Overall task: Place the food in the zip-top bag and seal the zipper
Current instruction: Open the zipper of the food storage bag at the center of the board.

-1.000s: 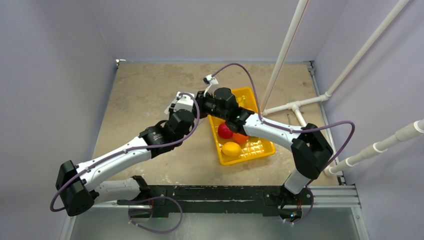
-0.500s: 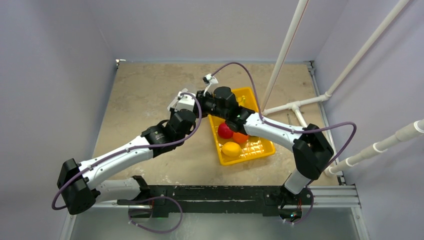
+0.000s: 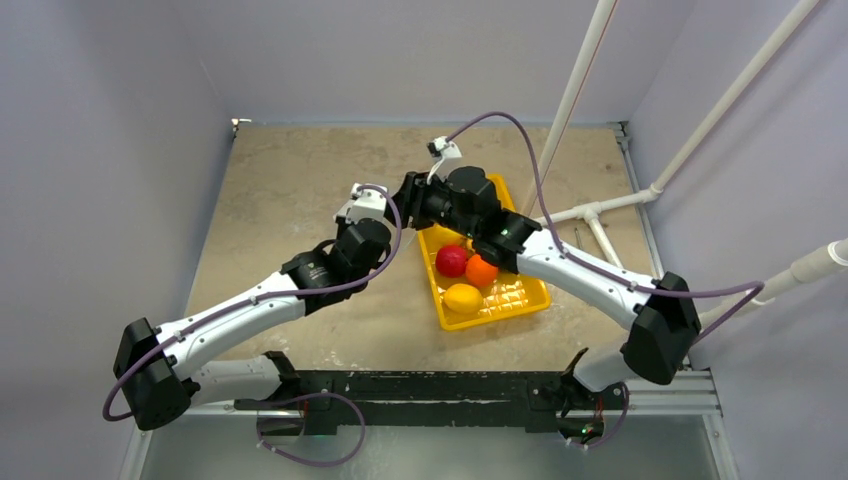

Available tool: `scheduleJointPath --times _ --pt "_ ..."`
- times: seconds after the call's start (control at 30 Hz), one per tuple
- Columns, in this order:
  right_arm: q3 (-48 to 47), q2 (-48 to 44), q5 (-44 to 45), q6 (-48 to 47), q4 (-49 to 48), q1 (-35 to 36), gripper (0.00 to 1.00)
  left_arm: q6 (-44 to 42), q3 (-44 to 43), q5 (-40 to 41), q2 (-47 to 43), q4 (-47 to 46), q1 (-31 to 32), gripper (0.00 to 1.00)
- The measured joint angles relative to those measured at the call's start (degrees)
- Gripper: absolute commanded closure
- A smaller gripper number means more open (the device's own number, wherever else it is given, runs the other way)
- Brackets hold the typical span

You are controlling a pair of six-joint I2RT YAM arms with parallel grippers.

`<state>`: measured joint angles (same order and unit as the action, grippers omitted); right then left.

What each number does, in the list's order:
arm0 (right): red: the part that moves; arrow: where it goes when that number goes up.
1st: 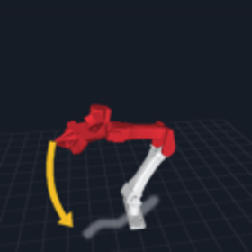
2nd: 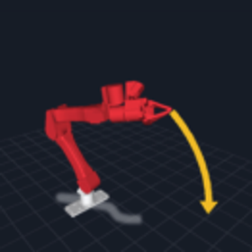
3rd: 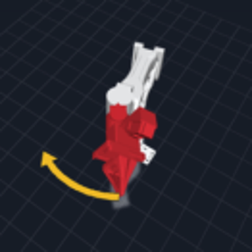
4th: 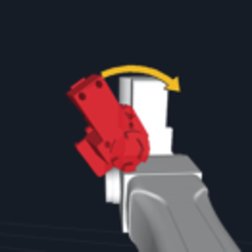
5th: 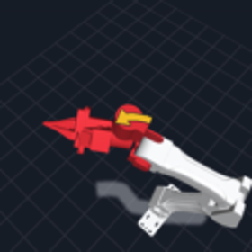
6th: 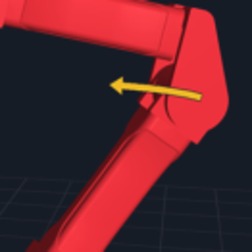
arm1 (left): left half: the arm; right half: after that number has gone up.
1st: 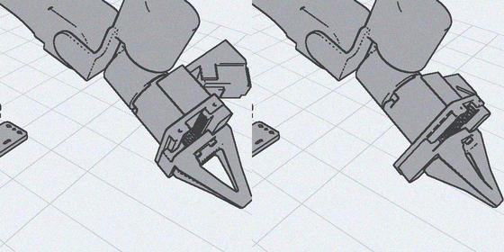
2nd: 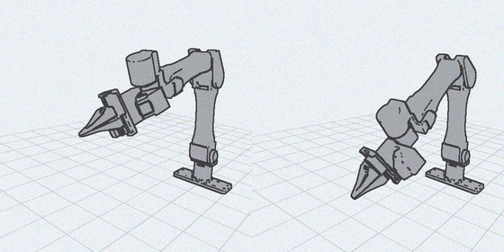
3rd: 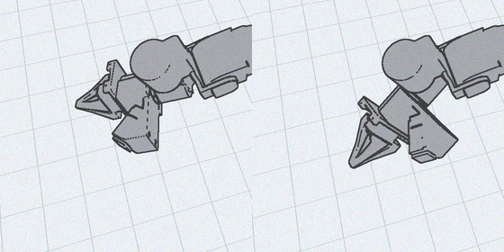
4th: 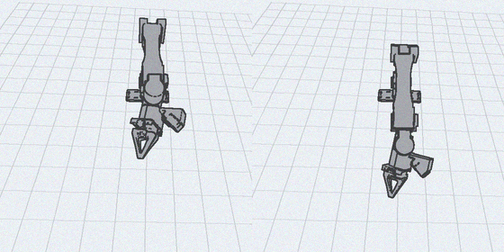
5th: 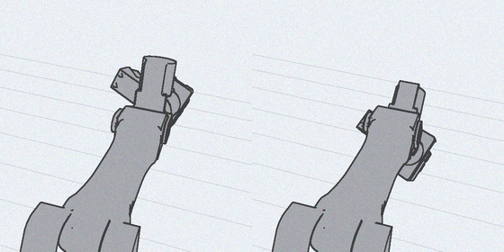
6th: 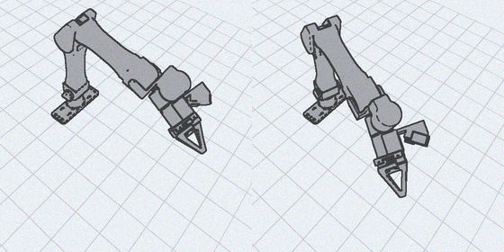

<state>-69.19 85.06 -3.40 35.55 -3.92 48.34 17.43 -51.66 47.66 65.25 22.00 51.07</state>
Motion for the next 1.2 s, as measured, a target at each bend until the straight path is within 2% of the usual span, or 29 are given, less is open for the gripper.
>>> scheduleJointPath --times 0.13,0.33,0.6,0.9,1.2 --pt "0.1 -3.1 2.0 0.1 2.4 0.0 0.39 0.2 0.0 0.0 0.1 0.3 0.0 1.0" --pt "3.1 -6.6 5.3 0.5 7.3 0.0 0.38 1.0 0.0 0.0 0.1 0.4 0.0 1.0" --pt "9.8 -7.7 5.2 4.3 10.3 0.0 0.36 1.1 -1.2 -0.1 0.3 1.4 0.0 1.0" --pt "12.4 -7.1 3.9 7.9 8.8 0.0 0.34 1.5 -1.4 -0.1 0.5 1.6 0.0 1.0" --pt "12.4 -0.4 2.3 11.8 4.2 0.0 0.34 2.0 -1.4 -0.1 0.5 1.6 0.0 1.0"
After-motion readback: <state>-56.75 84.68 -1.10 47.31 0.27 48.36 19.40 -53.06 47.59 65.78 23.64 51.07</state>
